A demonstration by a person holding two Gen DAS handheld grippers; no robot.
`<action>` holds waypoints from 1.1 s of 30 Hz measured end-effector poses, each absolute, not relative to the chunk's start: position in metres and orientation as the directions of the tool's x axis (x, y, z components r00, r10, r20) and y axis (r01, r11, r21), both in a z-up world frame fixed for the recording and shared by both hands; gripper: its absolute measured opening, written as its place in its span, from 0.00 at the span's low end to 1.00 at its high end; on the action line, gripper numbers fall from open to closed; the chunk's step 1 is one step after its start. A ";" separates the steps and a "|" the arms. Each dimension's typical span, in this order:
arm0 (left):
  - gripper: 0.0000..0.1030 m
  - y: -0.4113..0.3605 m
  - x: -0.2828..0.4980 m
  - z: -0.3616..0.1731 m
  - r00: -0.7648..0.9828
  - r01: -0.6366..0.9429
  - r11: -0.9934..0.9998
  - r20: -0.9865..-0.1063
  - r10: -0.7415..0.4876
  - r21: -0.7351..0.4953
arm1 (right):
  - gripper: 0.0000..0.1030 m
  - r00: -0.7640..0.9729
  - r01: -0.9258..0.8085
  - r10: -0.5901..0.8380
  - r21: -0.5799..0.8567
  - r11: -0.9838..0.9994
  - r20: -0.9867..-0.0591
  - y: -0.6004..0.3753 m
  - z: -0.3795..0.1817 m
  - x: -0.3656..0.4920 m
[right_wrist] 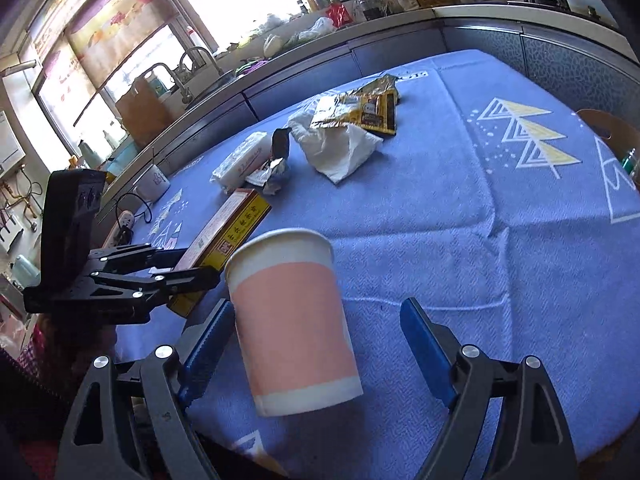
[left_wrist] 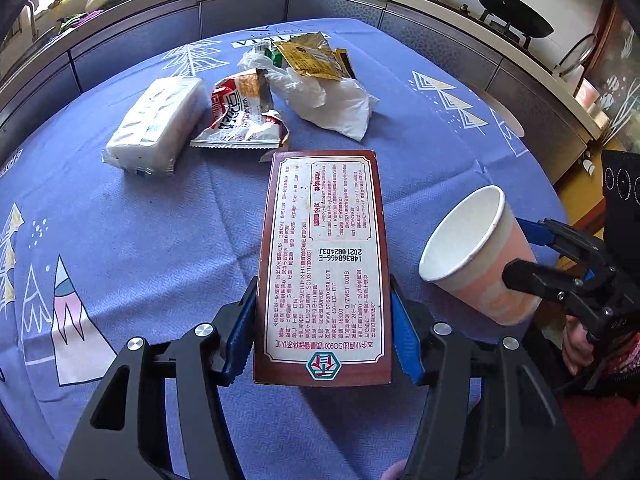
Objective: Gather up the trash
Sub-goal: 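Grasp the brown box with the left gripper while the right grasps the pink paper cup, then carry the box and cup to the wooden bin and release both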
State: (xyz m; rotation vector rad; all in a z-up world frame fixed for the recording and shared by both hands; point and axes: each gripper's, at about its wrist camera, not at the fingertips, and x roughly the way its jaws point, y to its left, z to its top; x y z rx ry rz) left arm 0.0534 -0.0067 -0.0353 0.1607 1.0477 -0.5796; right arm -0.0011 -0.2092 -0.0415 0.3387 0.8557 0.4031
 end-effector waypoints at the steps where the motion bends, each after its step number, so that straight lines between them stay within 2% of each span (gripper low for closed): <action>1: 0.56 -0.009 0.052 -0.035 0.364 0.527 0.838 -0.853 -0.375 -0.143 | 0.80 0.577 -0.216 0.480 0.443 0.870 -0.661 -0.207 -0.043 -0.004; 3: 0.56 -0.012 0.050 -0.035 0.362 0.534 0.834 -0.853 -0.376 -0.140 | 0.75 0.561 -0.242 0.495 0.440 0.865 -0.664 -0.201 -0.046 -0.007; 4: 0.56 -0.014 0.050 -0.036 0.361 0.536 0.833 -0.854 -0.375 -0.139 | 0.69 0.555 -0.253 0.505 0.444 0.860 -0.661 -0.199 -0.046 -0.008; 5: 0.56 -0.015 0.051 -0.036 0.360 0.537 0.832 -0.854 -0.374 -0.138 | 0.58 0.546 -0.265 0.521 0.455 0.850 -0.656 -0.197 -0.047 -0.008; 6: 0.56 -0.016 0.051 -0.036 0.360 0.538 0.832 -0.855 -0.373 -0.137 | 0.55 0.534 -0.279 0.543 0.470 0.837 -0.648 -0.196 -0.047 -0.007; 10: 0.56 -0.020 0.054 -0.034 0.356 0.544 0.828 -0.856 -0.375 -0.137 | 0.48 0.537 -0.291 0.551 0.473 0.832 -0.639 -0.196 -0.047 -0.008; 14: 0.56 -0.035 0.063 -0.025 0.352 0.568 0.811 -0.850 -0.393 -0.140 | 0.47 0.602 -0.198 0.538 0.543 0.816 -0.590 -0.233 -0.046 -0.001; 19: 0.56 -0.088 0.084 -0.004 0.338 0.660 0.741 -0.835 -0.435 -0.119 | 0.48 0.723 -0.009 0.416 0.594 0.804 -0.552 -0.305 -0.042 0.014; 26: 0.56 -0.213 0.154 0.024 0.237 0.761 0.623 -0.819 -0.523 -0.178 | 0.49 0.822 0.263 0.167 0.624 0.736 -0.545 -0.436 -0.037 0.029; 33: 0.56 -0.356 0.202 0.025 0.126 0.810 0.538 -0.827 -0.548 -0.234 | 0.50 0.806 0.421 -0.017 0.555 0.717 -0.591 -0.519 -0.042 0.044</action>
